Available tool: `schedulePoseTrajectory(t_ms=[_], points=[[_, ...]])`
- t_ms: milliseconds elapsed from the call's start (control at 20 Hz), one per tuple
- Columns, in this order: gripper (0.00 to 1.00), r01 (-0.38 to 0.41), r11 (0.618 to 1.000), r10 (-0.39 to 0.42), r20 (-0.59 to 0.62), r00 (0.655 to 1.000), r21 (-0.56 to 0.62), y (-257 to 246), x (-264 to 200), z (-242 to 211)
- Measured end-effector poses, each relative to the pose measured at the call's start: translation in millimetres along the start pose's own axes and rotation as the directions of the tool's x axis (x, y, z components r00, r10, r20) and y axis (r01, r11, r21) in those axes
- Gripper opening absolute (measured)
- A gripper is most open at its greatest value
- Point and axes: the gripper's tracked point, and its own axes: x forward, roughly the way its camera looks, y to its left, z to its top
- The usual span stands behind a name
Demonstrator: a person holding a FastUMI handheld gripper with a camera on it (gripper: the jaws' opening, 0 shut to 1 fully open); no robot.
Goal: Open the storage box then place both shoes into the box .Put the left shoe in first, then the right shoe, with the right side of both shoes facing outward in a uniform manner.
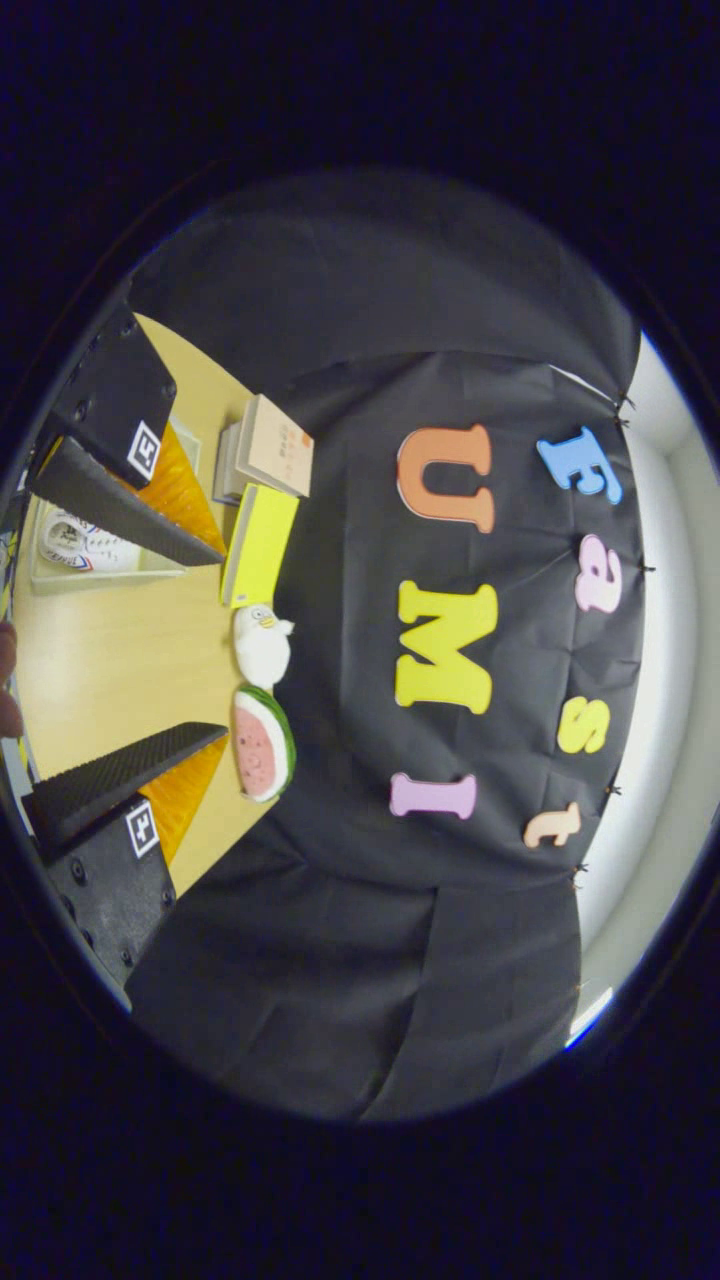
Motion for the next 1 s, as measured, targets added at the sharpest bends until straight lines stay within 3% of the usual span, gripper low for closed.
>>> schedulePoseTrajectory(t_ms=[350, 1000], points=[[1.00, -0.061, 0.997, 0.058, 0.072, 0.996, 0.042, 9.8, -29.3, -12.2], [1.00, -0.025, 0.999, 0.022, 0.095, 0.995, 0.032, -0.4, -40.1, 0.9]])
